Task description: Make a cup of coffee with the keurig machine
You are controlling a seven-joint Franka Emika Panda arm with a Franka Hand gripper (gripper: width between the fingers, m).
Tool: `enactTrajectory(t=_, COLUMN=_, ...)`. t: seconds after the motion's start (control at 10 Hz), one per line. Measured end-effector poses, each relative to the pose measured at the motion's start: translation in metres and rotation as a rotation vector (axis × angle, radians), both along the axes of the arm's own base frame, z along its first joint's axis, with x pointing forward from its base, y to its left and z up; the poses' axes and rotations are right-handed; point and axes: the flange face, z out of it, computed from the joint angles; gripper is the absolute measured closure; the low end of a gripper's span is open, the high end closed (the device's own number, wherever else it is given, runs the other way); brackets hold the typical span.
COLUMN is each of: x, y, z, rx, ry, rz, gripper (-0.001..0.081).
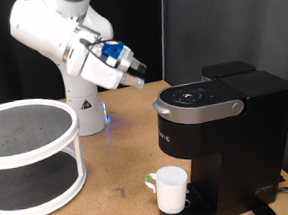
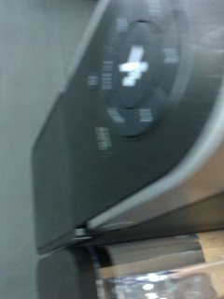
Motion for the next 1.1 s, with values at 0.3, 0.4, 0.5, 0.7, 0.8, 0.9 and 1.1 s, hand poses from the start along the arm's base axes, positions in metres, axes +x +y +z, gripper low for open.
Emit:
enactTrajectory(t=0.3, x=-0.002, y=0.01, z=0.037, rx=0.051, ry=-0.016, rz=-0.035, gripper=0.0001)
enactTrajectory(t=0.4, x=-0.002, y=0.009, z=0.036, rx=0.046, ry=-0.014, rz=-0.031, gripper=0.0001)
enactTrajectory(t=0.5, x=-0.001, y=0.01, z=0.037, rx=0.059, ry=-0.04, rz=-0.039, gripper=0.0001)
enactTrajectory(t=0.7, x=0.008, y=0.017, z=0.053, rx=0.072, ry=-0.084, rz=-0.046, gripper=0.0001)
enactTrajectory(t=0.8, x=0.012, y=0.026, z=0.064, rx=-0.013, ry=-0.066, rz=0.015, gripper=0.0001)
enactTrajectory(t=0.9, x=0.016, y=0.036, z=0.076, rx=-0.13, ry=-0.027, rz=0.078, gripper=0.0001)
enactTrajectory(t=1.1, x=0.025, y=0.059, z=0.095, rx=-0.352, ry=0.052, rz=0.163, gripper=0.0001)
